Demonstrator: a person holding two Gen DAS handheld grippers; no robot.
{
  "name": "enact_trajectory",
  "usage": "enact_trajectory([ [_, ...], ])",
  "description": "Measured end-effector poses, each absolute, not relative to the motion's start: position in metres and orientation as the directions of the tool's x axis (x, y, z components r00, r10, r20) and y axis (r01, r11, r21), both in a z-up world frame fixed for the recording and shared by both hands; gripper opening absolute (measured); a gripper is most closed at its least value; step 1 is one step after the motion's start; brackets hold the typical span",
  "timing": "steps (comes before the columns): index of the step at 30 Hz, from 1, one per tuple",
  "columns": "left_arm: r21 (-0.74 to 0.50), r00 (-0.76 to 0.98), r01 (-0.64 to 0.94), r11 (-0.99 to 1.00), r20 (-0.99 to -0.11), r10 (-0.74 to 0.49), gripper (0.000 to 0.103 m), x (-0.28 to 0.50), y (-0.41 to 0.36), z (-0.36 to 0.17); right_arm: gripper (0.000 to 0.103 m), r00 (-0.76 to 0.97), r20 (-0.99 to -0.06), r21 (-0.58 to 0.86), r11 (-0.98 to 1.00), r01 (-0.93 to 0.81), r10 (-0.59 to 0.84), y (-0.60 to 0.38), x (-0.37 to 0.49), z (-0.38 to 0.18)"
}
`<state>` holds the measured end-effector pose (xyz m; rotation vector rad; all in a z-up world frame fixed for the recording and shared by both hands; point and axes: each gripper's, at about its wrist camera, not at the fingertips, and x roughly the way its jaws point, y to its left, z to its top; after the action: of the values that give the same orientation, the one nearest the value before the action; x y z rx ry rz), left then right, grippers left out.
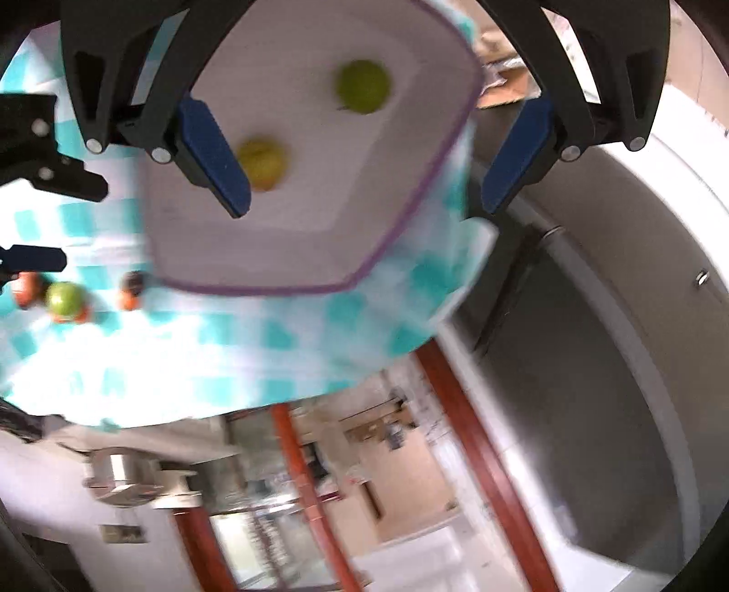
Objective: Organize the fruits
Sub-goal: 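Open both tools to drop the pomelo and pear into the box, then grasp a green pomelo with the left tool while the right tool grasps the red apple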
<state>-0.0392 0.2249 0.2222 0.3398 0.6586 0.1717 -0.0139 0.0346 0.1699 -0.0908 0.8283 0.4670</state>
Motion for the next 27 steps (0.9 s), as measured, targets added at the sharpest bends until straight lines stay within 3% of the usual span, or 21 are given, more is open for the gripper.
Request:
enact_trajectory([
  [7, 0.241, 0.679, 0.28, 0.929, -0.734, -0.014, 0.102, -0.049, 0.085, 0.18, 0.07, 0.569, -0.8, 0.088, 0.975, -0.206, 0.192, -0.072, -0.039, 0.126],
  [13, 0.237, 0.555, 0.468, 0.851, -0.828, -0.075, 0.102, -0.069, 0.011, 0.118, 0.07, 0.49, -0.866, 0.094, 0.995, -0.042, 0.102, -0.138, -0.063, 0.076],
  [24, 0.152, 0.415, 0.46, 0.875, -0.908, -0.061, 0.102, -0.045, -0.005, 0.033, 0.071, 0.434, -0.901, 0.064, 0.987, 0.144, -0.005, -0.214, -0.04, 0.012],
  [27, 0.152, 0.412, 0.452, 0.879, -0.909, -0.055, 0.102, -0.031, -0.009, 0.022, 0.076, 0.457, -0.889, 0.044, 0.989, 0.138, -0.025, -0.221, -0.012, 0.003],
])
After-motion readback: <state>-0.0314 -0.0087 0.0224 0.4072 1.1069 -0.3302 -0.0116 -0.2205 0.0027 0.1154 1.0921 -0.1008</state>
